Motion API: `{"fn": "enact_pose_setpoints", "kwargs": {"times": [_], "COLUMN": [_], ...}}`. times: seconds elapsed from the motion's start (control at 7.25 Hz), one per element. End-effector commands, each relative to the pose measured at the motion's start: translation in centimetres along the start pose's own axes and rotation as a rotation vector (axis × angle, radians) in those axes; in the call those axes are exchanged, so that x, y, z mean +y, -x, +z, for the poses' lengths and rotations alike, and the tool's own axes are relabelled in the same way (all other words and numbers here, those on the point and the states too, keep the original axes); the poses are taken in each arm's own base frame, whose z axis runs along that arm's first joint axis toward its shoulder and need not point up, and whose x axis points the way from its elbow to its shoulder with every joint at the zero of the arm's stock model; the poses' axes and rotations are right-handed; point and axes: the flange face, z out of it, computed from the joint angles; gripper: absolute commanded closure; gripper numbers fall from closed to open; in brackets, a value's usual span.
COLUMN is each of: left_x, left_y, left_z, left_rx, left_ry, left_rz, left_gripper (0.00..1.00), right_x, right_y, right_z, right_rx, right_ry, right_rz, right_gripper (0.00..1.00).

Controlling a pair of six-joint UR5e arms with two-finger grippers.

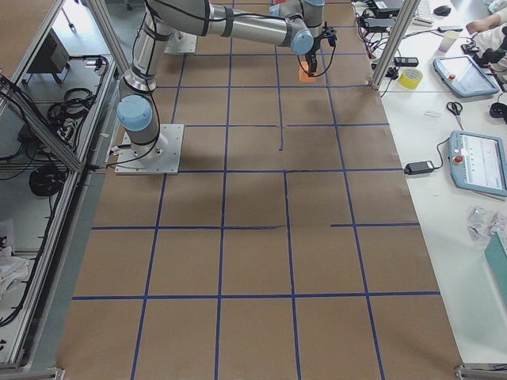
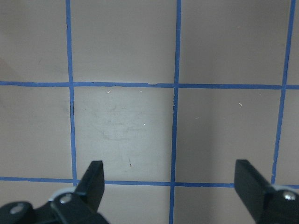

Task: Arrange blocks in a line
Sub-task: 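Carry the orange cube toward the table center and lower it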

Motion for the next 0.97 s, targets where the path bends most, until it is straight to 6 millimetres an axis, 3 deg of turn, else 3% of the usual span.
{"fn": "enact_pose_setpoints", "kwargs": {"times": [0.0, 0.14, 0.69, 0.83], "left_x": [0.0, 0.0, 0.1, 0.1], "left_y": [0.0, 0.1, 0.0, 0.0], "left_z": [0.0, 0.0, -0.1, -0.1], "left_rx": [0.0, -0.001, -0.001, -0.001], "left_ry": [-0.001, 0.001, 0.001, 0.001], "left_rz": [0.0, -0.002, 0.0, 0.0], "left_gripper": [0.0, 0.0, 0.0, 0.0], "right_x": [1.5, 1.7, 2.1, 2.1], "right_y": [4.7, 6.5, 7.9, 7.9], "right_z": [3.4, 5.1, 8.4, 8.7], "right_rx": [-0.004, -0.016, -0.014, -0.013], "right_ry": [0.018, -0.008, 0.001, 0.003], "right_rz": [0.029, 0.031, 0.08, 0.082], "right_gripper": [1.0, 1.0, 1.0, 0.94]}}
